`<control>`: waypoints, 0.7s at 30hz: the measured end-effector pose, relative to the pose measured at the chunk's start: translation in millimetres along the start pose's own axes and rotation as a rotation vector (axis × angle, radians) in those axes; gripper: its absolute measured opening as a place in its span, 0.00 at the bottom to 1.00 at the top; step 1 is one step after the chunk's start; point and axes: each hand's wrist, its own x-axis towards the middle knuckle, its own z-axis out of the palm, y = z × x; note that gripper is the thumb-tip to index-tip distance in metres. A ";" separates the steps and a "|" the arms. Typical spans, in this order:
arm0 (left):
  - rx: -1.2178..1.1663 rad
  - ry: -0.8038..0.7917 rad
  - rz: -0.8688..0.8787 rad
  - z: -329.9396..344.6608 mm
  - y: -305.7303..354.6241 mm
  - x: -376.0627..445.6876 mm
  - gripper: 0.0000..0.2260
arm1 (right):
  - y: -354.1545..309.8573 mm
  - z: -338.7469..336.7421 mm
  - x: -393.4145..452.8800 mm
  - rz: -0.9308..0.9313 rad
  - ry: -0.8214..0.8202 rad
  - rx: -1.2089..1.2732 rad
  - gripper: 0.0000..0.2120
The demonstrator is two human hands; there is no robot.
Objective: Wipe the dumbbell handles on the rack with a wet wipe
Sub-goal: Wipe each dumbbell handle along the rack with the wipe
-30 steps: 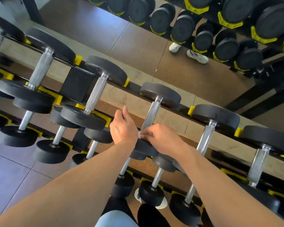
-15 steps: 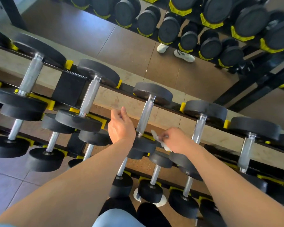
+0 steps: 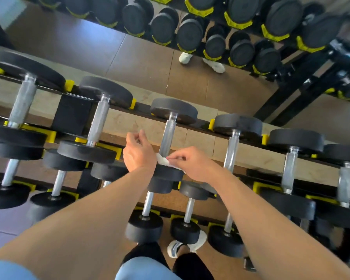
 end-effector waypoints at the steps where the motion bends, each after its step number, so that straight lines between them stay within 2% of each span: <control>1: 0.000 -0.010 0.000 -1.3 2.0 -2.4 0.11 | -1.5 -1.5 -13.2 0.002 0.075 0.060 0.11; 4: -0.001 -0.039 0.068 -7.2 4.6 -10.9 0.11 | 10.8 -2.7 -52.4 0.086 0.347 0.351 0.11; 5: -0.016 -0.064 0.128 -8.9 7.1 -18.9 0.10 | 17.0 -5.4 -68.2 0.132 0.385 0.508 0.10; 8: -0.096 -0.170 0.278 -8.9 13.1 -54.4 0.07 | 43.1 -19.4 -108.7 0.208 0.319 0.929 0.10; 11: -0.153 -0.222 0.276 2.9 14.5 -95.0 0.07 | 68.6 -39.5 -138.8 0.196 0.249 1.097 0.17; 14: -0.156 -0.238 0.197 23.3 13.4 -131.1 0.08 | 92.2 -52.4 -153.7 0.172 0.265 1.142 0.19; 17: -0.149 -0.235 0.159 45.2 11.8 -161.2 0.11 | 110.5 -59.9 -161.3 0.164 0.304 1.164 0.15; 19: -0.152 -0.219 0.113 58.1 11.5 -178.6 0.14 | 123.7 -63.2 -166.4 0.173 0.285 1.069 0.14; 21: -0.127 -0.171 0.063 70.5 12.8 -193.2 0.15 | 140.5 -67.3 -168.8 0.185 0.291 0.849 0.15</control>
